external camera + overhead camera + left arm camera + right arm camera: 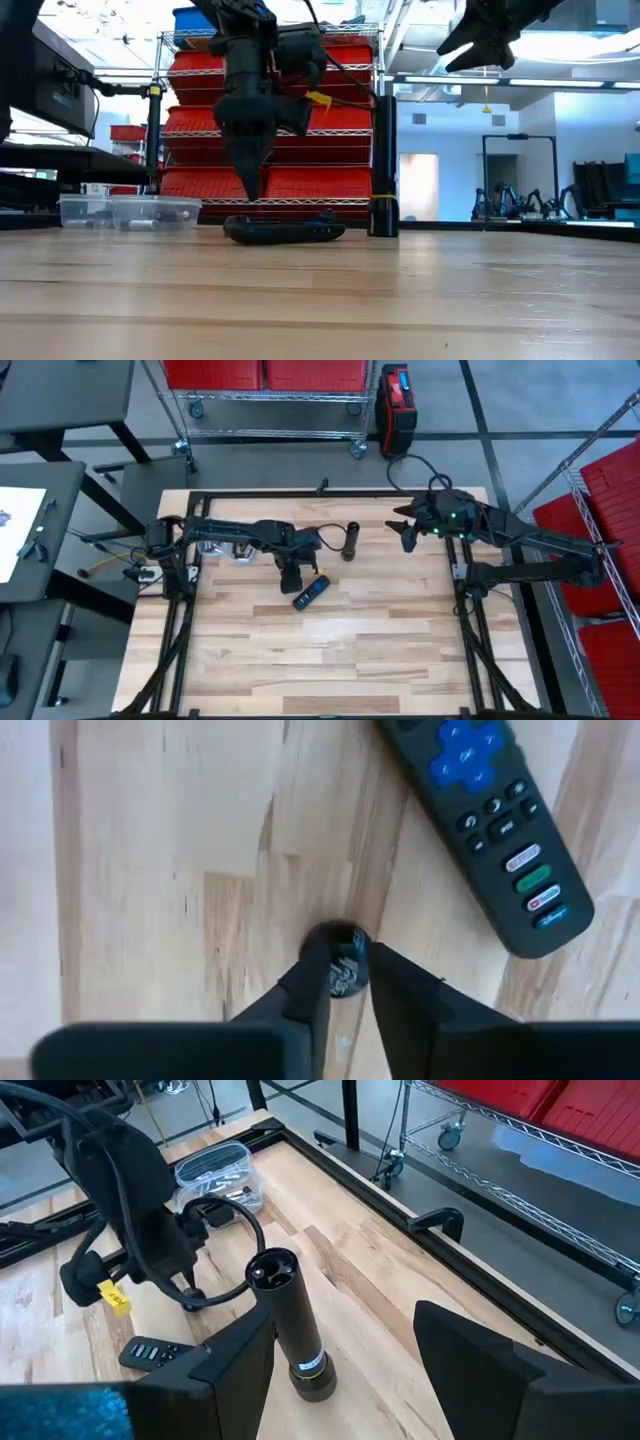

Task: Insert battery
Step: Close the flashlight's battery compartment

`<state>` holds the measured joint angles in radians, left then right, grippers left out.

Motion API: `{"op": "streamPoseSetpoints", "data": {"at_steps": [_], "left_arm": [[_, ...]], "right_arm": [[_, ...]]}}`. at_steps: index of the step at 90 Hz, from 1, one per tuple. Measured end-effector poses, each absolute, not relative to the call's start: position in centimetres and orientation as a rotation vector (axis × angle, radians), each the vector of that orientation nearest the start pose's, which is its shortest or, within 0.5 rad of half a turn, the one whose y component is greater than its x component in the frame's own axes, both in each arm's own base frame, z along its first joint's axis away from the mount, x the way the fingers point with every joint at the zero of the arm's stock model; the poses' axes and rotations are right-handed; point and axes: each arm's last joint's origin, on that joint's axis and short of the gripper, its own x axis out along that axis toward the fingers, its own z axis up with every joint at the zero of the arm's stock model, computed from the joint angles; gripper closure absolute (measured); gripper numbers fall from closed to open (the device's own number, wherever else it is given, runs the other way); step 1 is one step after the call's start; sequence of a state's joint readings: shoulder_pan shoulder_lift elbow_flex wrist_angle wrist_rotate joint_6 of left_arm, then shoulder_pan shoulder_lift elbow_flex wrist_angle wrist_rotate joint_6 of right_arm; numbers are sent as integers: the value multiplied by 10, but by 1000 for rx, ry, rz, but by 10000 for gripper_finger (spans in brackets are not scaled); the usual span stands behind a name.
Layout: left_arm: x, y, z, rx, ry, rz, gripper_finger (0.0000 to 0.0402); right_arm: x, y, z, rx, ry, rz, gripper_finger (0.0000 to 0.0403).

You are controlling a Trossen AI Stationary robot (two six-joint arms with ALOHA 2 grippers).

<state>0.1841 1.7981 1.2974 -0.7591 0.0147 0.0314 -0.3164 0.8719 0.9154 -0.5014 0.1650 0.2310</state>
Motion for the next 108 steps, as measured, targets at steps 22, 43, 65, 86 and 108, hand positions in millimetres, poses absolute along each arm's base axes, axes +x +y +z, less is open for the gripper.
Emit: {"op": "streamPoseSetpoints", "data": {"at_steps": [22, 43, 65, 86, 108], "left_arm": [[344, 65, 203, -130, 1283, 145, 345], [336, 69, 192, -158, 1331, 166, 247], [343, 70, 193, -124, 1262, 150, 176], [341, 77, 193, -234, 1250, 239, 173], [336, 90, 192, -475, 1234, 436, 173]], "right_arm": [[167, -60, 331, 258, 437, -522, 177], [165, -59, 327, 261, 480, -524, 177], [165, -59, 327, 261, 481, -524, 177], [165, -59, 327, 263, 480, -524, 177], [165, -59, 327, 269, 479, -525, 177]]}}
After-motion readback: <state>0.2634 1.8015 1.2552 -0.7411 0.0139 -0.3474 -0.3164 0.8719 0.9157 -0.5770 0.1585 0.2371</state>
